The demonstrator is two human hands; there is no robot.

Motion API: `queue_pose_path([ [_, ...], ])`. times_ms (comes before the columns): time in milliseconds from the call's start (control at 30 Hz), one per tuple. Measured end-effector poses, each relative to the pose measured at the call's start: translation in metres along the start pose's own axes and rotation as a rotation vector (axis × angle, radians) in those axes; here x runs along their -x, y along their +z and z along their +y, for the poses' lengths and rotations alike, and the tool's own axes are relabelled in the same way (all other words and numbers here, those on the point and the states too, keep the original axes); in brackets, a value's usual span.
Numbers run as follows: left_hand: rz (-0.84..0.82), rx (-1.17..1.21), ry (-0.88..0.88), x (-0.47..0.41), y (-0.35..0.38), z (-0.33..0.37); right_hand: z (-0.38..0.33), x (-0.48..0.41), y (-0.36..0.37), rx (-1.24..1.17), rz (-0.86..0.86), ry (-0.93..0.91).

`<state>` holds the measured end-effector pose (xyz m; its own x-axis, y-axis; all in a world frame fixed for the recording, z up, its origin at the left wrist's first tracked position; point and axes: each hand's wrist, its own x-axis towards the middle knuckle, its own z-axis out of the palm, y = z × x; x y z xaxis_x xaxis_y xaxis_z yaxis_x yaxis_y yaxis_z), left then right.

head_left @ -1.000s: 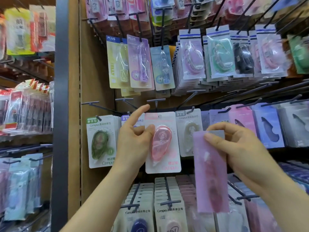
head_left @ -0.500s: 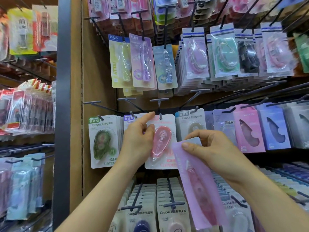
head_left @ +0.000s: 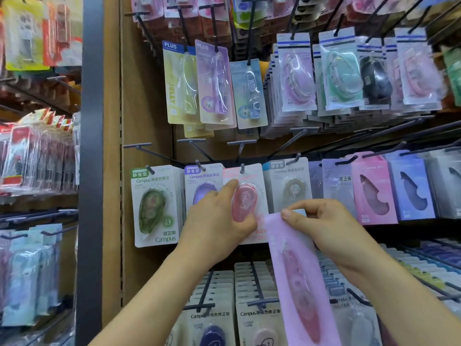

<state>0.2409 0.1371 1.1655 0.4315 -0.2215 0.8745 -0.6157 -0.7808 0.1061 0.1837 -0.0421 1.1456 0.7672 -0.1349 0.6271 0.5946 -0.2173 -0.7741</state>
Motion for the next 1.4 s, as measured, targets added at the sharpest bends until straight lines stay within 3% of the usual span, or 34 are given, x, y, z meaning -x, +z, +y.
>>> queue_pose_path([
  [267, 0.047, -0.343, 0.067, -0.003, 0.013, 0.002, -0.001, 0.01, -0.011, -0.146, 0.071, 0.086],
  [400, 0.06, -0.367, 0.052, 0.002, 0.01, 0.003, -0.006, 0.018, -0.011, -0.218, 0.082, 0.091],
  [467, 0.118, -0.22, 0.028, 0.009, 0.006, 0.003, -0.006, 0.021, -0.013, -0.232, 0.088, 0.068],
  [567, 0.153, 0.289, 0.057, 0.034, -0.002, 0.014, -0.005, 0.026, -0.015, -0.253, 0.095, 0.015],
  [700, -0.087, 0.893, -0.083, 0.074, 0.0, 0.041, -0.001, 0.033, -0.018, -0.309, 0.097, -0.027],
  [800, -0.21, 1.114, -0.135, 0.09, 0.01, 0.051, 0.002, 0.038, -0.016, -0.365, 0.12, -0.055],
  [933, -0.152, 1.261, -0.182, 0.101, 0.024, 0.066, 0.008, 0.051, -0.024, -0.415, 0.12, -0.017],
  [1067, -0.067, 1.362, -0.226, 0.105, 0.037, 0.089, 0.013, 0.069, -0.054, -0.442, -0.063, 0.049],
  [1300, 0.021, 1.36, -0.262, 0.107, 0.07, 0.177, 0.029, 0.11, -0.143, -0.104, -0.276, -0.004],
  [1400, 0.048, 1.338, -0.332, 0.104, 0.096, 0.232, 0.033, 0.127, -0.186, 0.032, -0.261, 0.003],
])
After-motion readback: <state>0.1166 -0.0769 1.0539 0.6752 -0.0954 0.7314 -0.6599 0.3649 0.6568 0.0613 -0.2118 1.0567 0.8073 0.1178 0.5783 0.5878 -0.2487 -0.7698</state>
